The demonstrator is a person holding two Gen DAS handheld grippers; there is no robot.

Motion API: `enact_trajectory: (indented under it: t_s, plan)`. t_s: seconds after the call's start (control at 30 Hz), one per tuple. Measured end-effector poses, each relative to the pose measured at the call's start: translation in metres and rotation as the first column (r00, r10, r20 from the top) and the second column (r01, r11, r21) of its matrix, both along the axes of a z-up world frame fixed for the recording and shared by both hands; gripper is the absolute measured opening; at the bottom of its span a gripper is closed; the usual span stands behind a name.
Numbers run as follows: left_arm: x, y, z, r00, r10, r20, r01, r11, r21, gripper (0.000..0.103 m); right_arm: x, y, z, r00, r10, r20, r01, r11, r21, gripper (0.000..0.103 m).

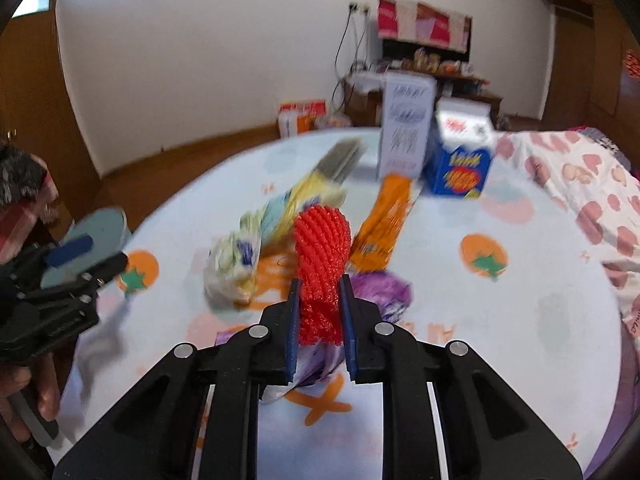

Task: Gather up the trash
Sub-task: 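Grasp the red mesh net with the right tool while the left tool grasps the clear-and-yellow wrapper bag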

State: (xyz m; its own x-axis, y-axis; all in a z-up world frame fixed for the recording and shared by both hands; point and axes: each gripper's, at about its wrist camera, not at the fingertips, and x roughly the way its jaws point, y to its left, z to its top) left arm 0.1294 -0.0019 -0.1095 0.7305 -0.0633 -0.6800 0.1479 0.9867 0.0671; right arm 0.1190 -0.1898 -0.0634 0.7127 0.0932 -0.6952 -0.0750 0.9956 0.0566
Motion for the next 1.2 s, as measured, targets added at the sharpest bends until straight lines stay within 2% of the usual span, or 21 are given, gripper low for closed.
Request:
enact_trajectory:
  t_s: [0.13,0.23,0.3,0.43,0.57,0.67,0.93,1.0,1.03,1.1,1.2]
  plan:
    - [0.0,-0.013,0.01,1.0,-0.026,0.018,0.026,1.0,0.002,0.064,-0.02,-0.022,0.025,0.996,-0.042,0.081,0.041,0.999,0.018,0.019]
    - [0.001,-0.026,0.016,0.998,-0.052,0.03,0.052,0.999,0.006,0.064,-0.038,-0.044,0.034,0.99,-0.087,0.108,0.086,0.996,0.017,0.019]
    - [0.002,-0.037,0.018,0.997,-0.07,0.036,0.07,0.998,0.01,0.064,-0.043,-0.06,0.029,0.988,-0.119,0.099,0.118,0.993,0.013,0.019]
    - [0.002,-0.063,0.015,0.992,-0.115,0.05,0.115,0.993,0.002,0.064,-0.051,-0.093,0.002,0.982,-0.178,0.066,0.178,0.984,0.013,0.019]
    - [0.006,-0.084,0.009,0.987,-0.148,0.062,0.15,0.988,-0.023,0.064,-0.054,-0.108,-0.014,0.976,-0.211,0.044,0.21,0.977,0.025,0.019]
    - [0.013,-0.095,0.003,0.985,-0.162,0.052,0.163,0.986,-0.028,0.064,-0.049,-0.108,-0.021,0.976,-0.213,0.035,0.212,0.977,0.032,0.019]
    - [0.033,-0.112,-0.016,0.979,-0.197,-0.05,0.196,0.98,-0.022,0.063,-0.04,-0.091,-0.015,0.983,-0.182,0.026,0.181,0.983,0.027,0.019]
    - [0.037,-0.114,-0.021,0.972,-0.217,-0.091,0.216,0.976,-0.027,0.045,-0.041,-0.089,-0.014,0.983,-0.179,0.03,0.178,0.984,0.029,0.019]
    - [0.039,-0.115,-0.023,0.968,-0.229,-0.104,0.227,0.973,-0.03,0.032,-0.043,-0.09,-0.014,0.984,-0.177,0.031,0.176,0.984,0.032,0.019]
    - [0.036,-0.116,-0.022,0.965,-0.245,-0.098,0.243,0.97,-0.031,0.03,-0.044,-0.086,-0.011,0.984,-0.172,0.037,0.171,0.985,0.035,0.019]
    - [0.029,-0.11,-0.018,0.964,-0.255,-0.079,0.254,0.967,-0.033,0.02,-0.045,-0.082,-0.006,0.985,-0.165,0.049,0.163,0.986,0.043,0.019]
